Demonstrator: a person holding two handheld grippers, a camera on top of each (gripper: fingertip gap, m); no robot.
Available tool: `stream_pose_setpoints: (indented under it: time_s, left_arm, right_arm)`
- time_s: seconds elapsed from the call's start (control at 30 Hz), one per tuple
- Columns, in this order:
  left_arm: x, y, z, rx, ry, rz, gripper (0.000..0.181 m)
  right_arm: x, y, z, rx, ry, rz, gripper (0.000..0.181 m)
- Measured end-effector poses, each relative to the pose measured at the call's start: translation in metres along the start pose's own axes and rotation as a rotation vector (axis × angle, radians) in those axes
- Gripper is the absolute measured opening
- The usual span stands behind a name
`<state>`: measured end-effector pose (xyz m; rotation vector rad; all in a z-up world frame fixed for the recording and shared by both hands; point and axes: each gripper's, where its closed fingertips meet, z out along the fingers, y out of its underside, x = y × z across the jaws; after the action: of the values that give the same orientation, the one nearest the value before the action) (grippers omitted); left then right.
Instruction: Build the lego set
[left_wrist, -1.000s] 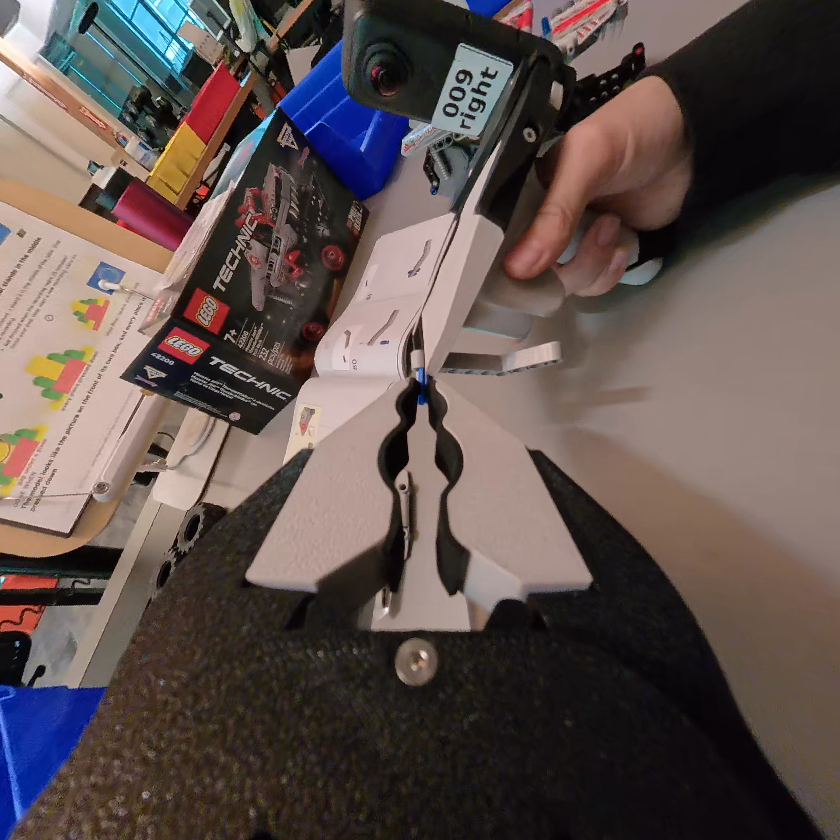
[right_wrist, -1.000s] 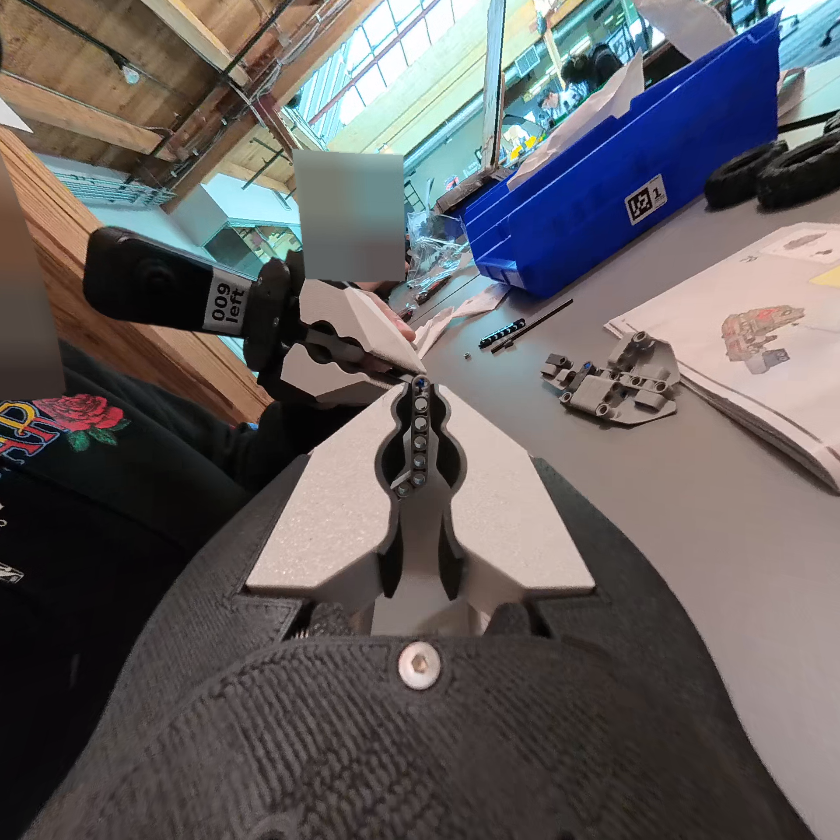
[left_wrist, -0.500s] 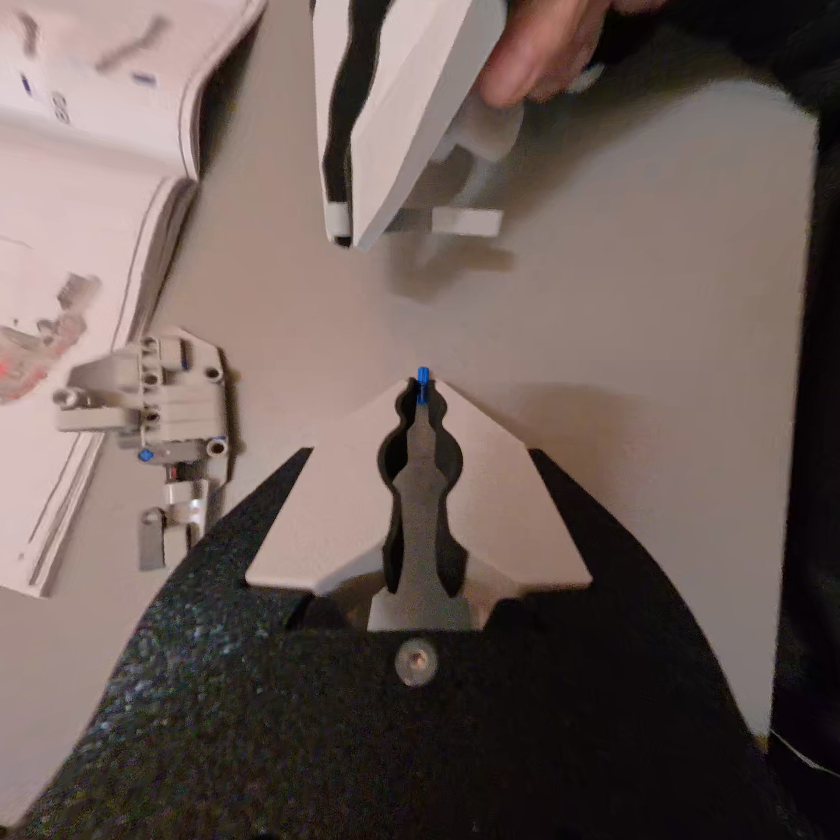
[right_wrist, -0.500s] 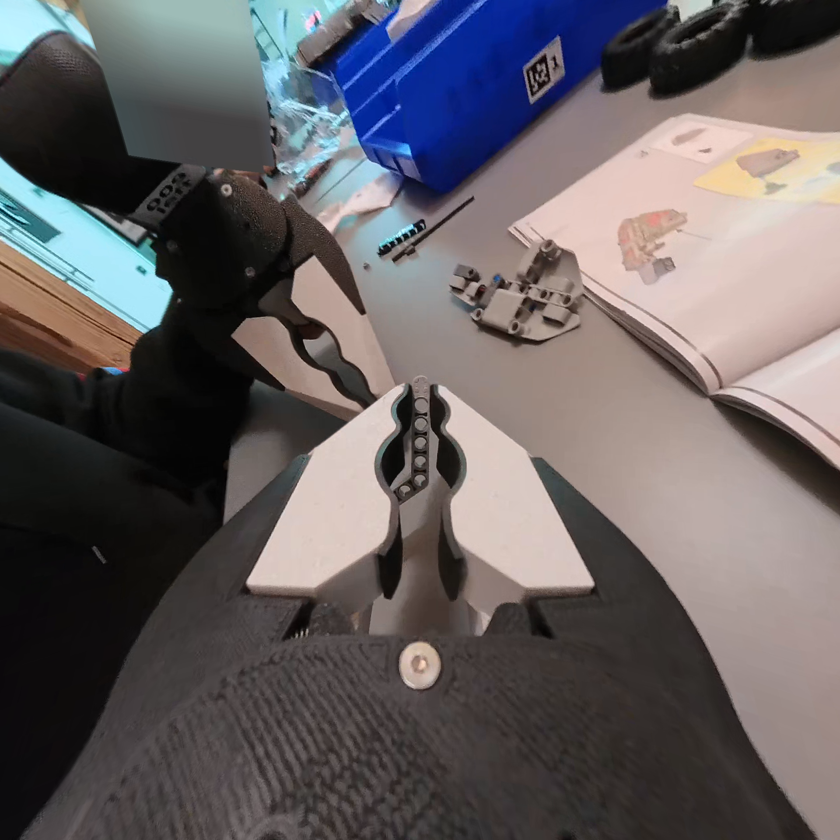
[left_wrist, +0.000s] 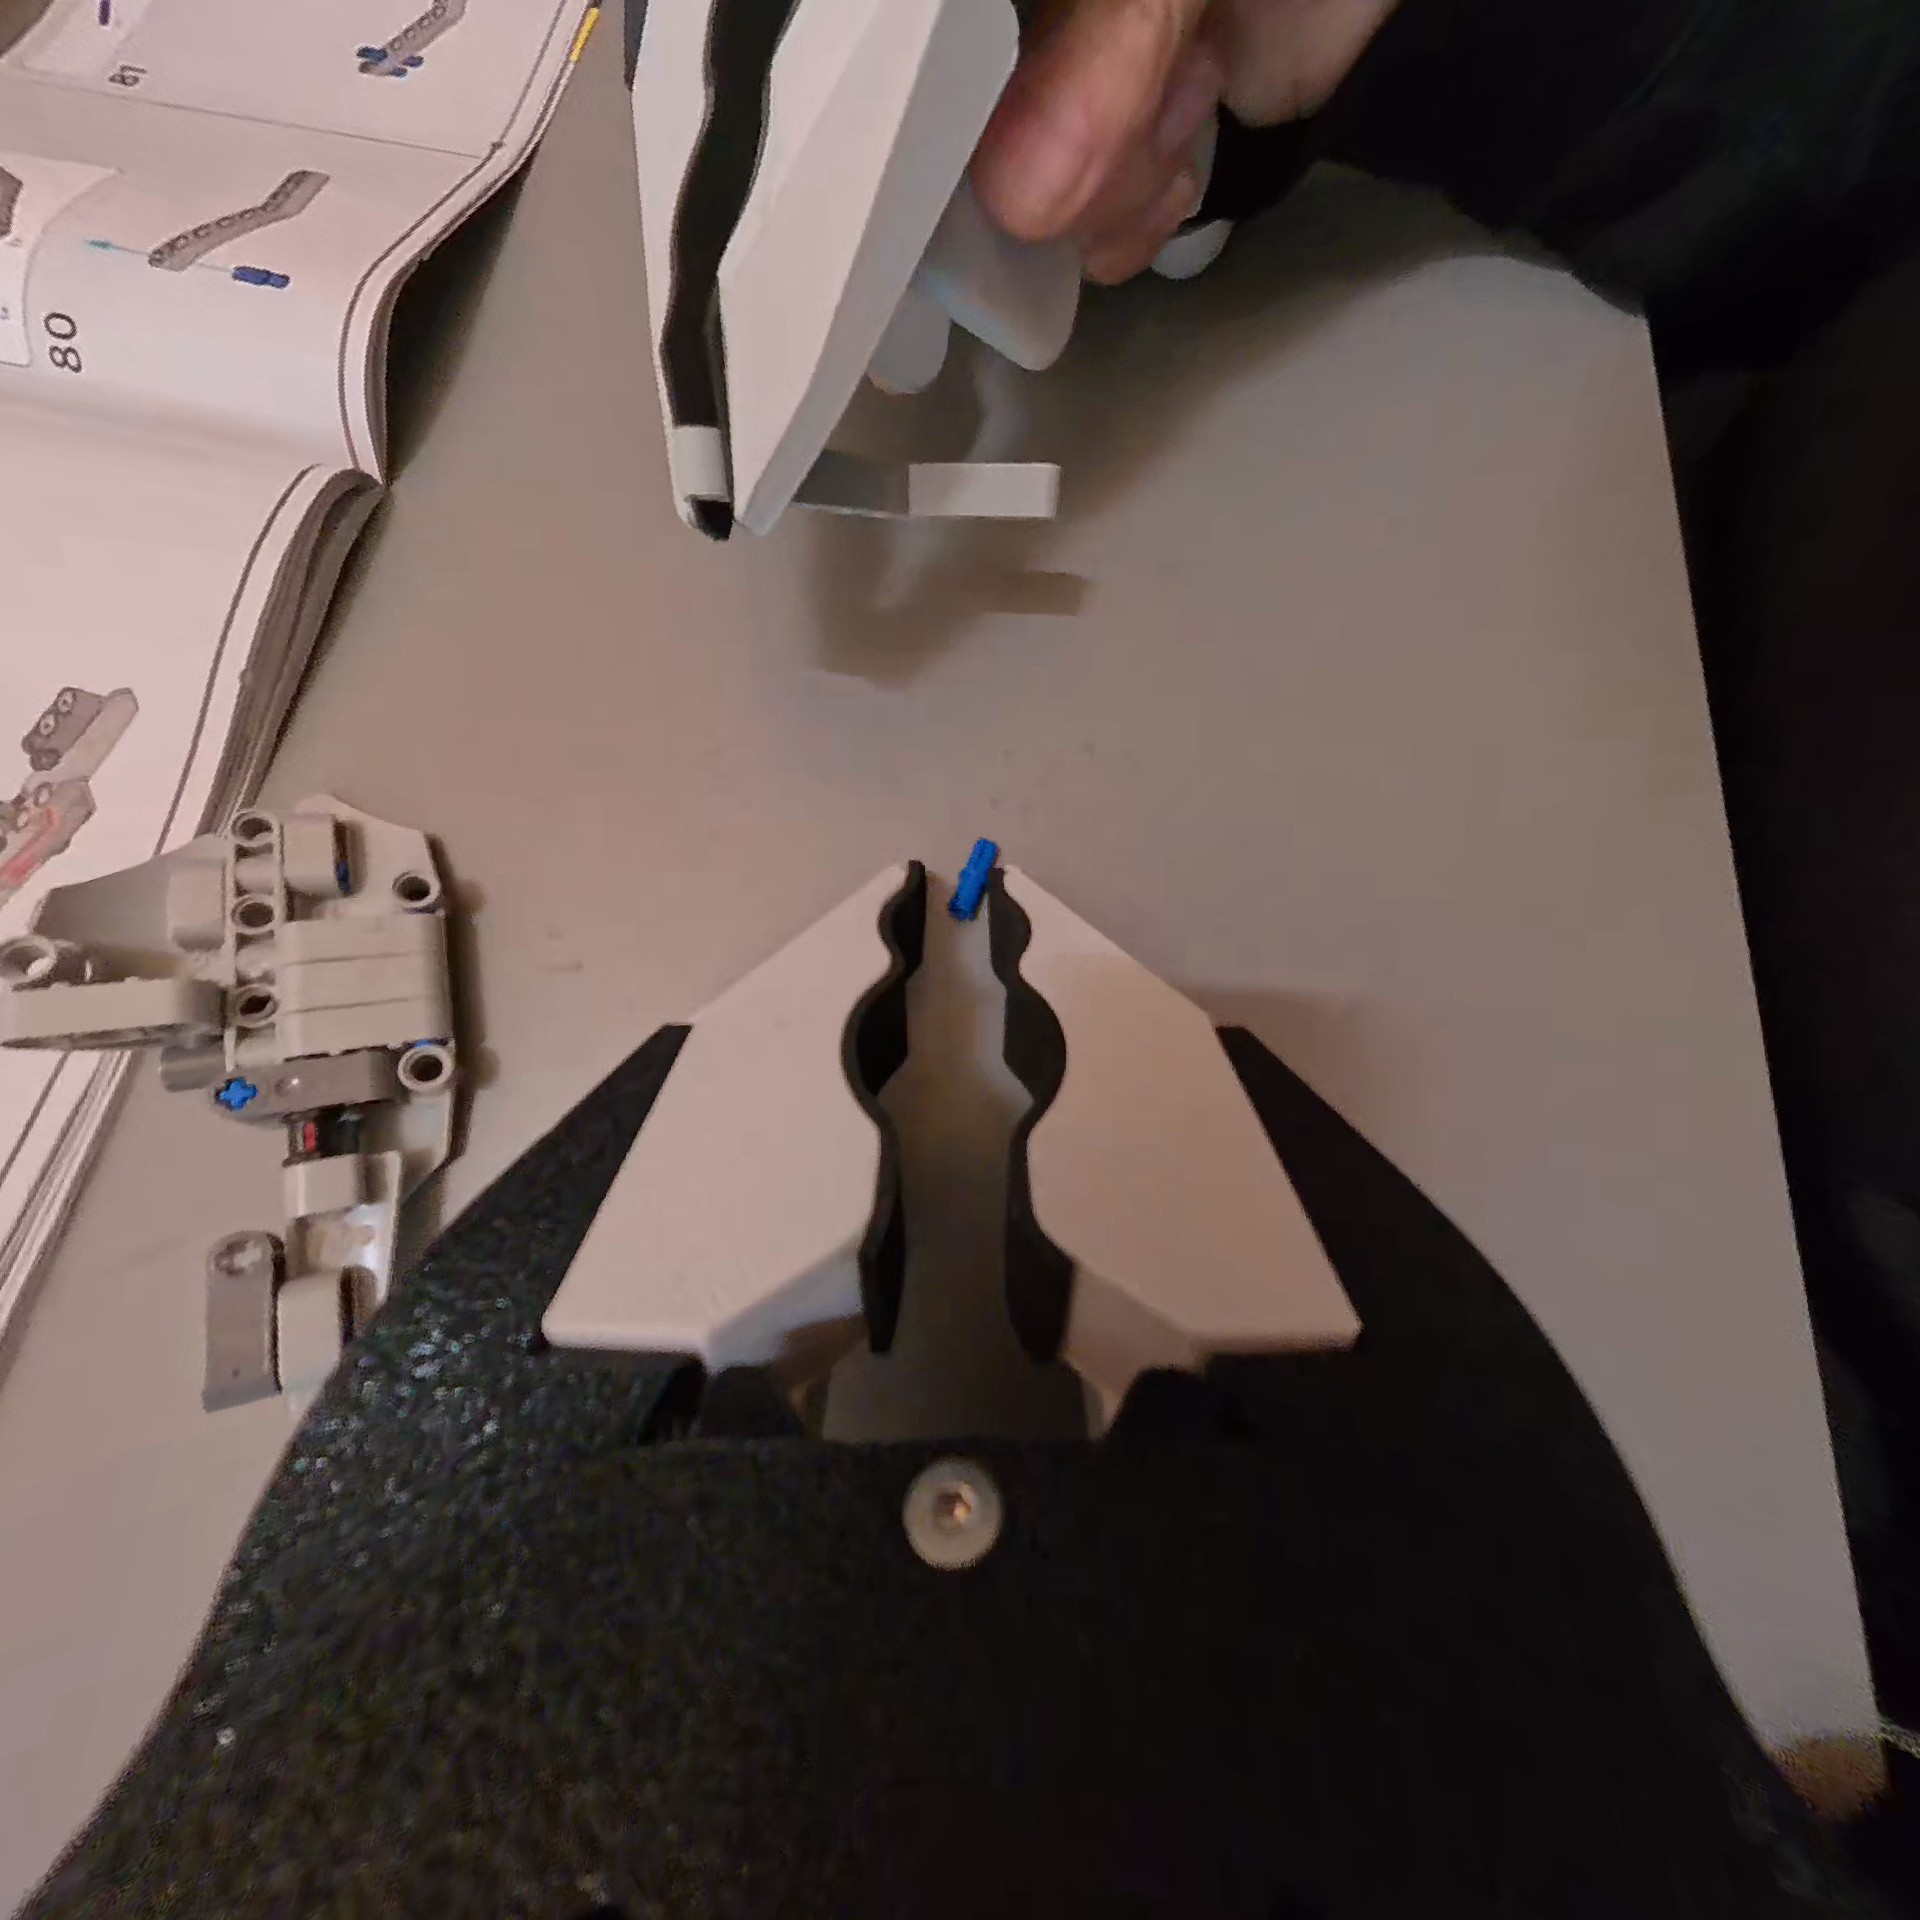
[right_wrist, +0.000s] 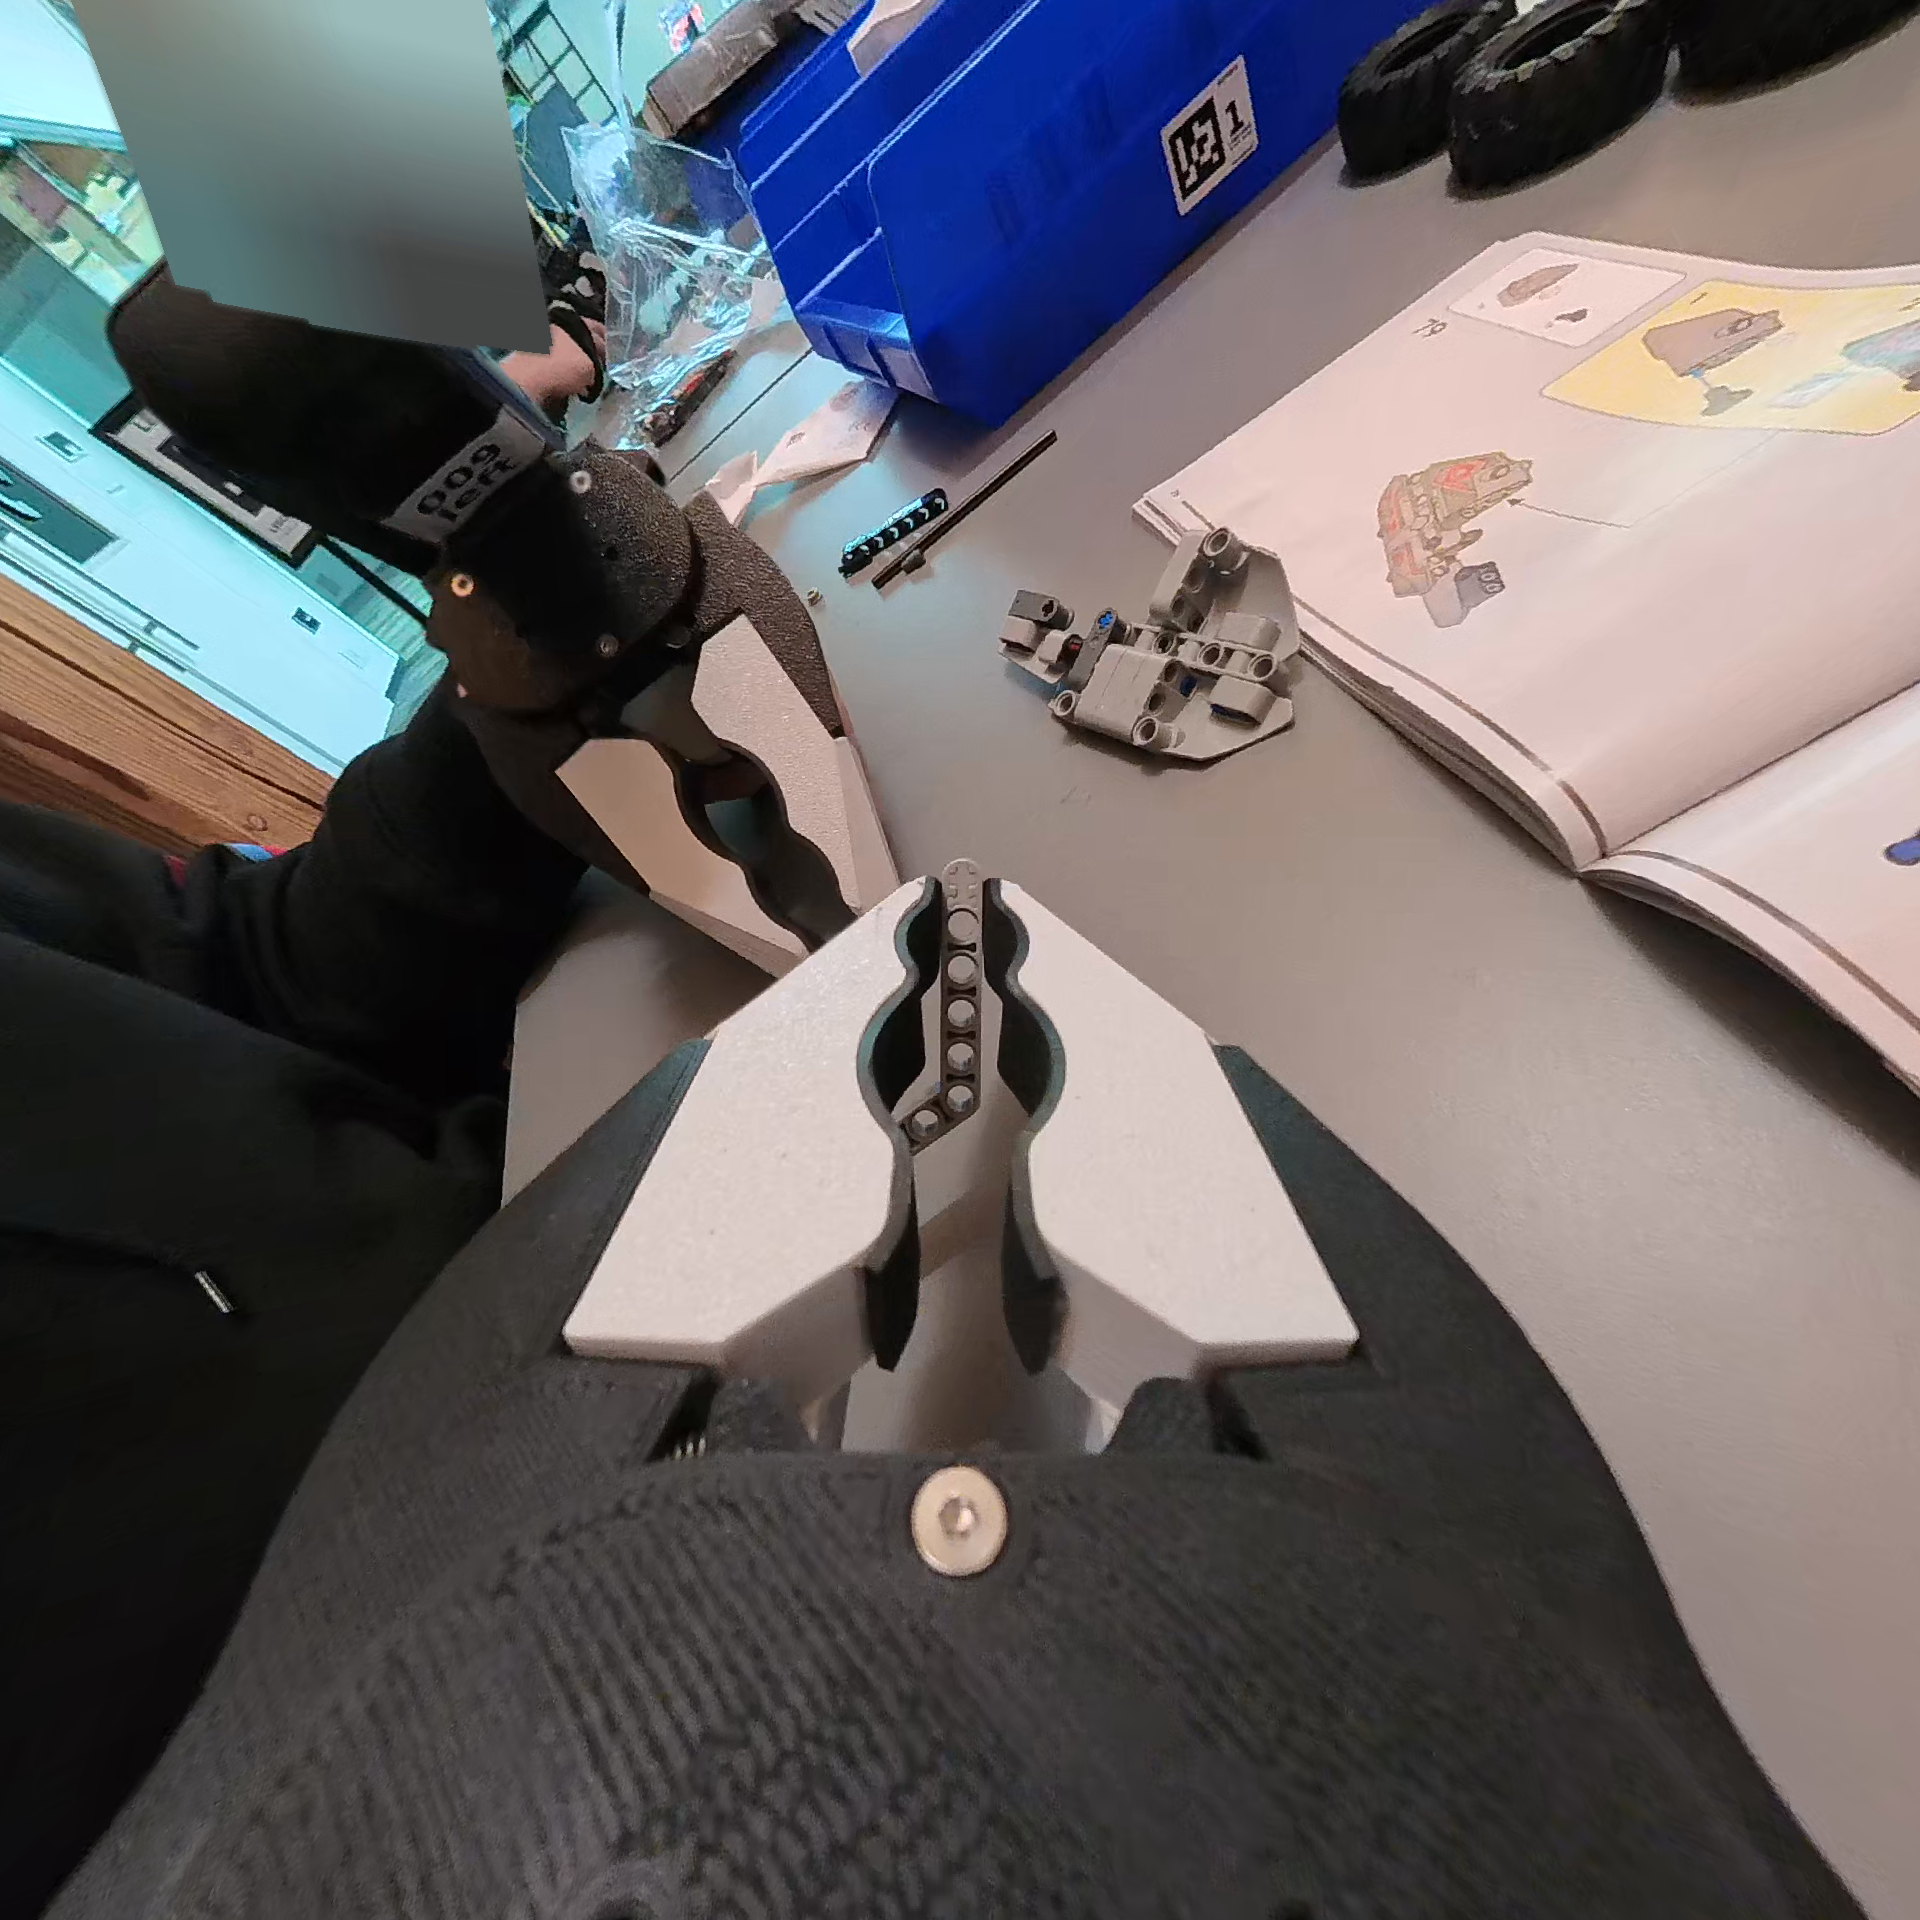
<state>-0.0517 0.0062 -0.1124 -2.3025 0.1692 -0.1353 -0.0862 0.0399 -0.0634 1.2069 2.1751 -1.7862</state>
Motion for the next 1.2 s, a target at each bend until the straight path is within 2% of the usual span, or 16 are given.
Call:
stream_pose_setpoints:
  time_s: [0.03,0.17,0.4,0.47,0.53,0.6,0.67,0.8,1.2]
  left_arm:
    - [0.0,0.0,0.0,0.0,0.0,0.002,0.009]
    - [0.0,0.0,0.0,0.0,-0.002,0.044,0.007]
    - [0.0,0.0,0.001,-0.003,0.029,-0.006,0.002]
    - [-0.008,-0.001,0.001,-0.003,-0.028,-0.013,0.002]
    - [-0.019,-0.01,-0.001,0.051,-0.091,-0.03,0.002]
    - [-0.021,-0.026,-0.009,0.16,-0.097,-0.046,0.002]
    - [-0.025,-0.03,-0.015,0.203,-0.127,-0.046,0.002]
    - [-0.022,-0.04,-0.021,0.284,-0.1,-0.072,0.002]
    - [-0.02,-0.051,-0.021,0.336,-0.101,-0.083,0.002]
  right_arm:
    - [0.0,0.0,0.0,-0.002,-0.002,-0.002,0.006]
    - [0.0,0.001,0.001,-0.01,-0.005,0.004,0.006]
    - [-0.001,0.001,0.001,-0.005,-0.014,0.005,0.006]
    - [-0.003,-0.001,-0.001,0.005,-0.033,0.007,0.006]
    - [-0.006,0.001,-0.001,-0.004,-0.046,-0.001,0.006]
    - [-0.007,0.004,0.0,-0.025,-0.048,-0.019,0.006]
    - [-0.009,0.006,0.001,-0.044,-0.051,-0.028,0.006]
    - [-0.01,0.007,0.002,-0.05,-0.048,-0.046,0.006]
    - [-0.021,0.004,0.004,-0.043,-0.118,-0.102,0.006]
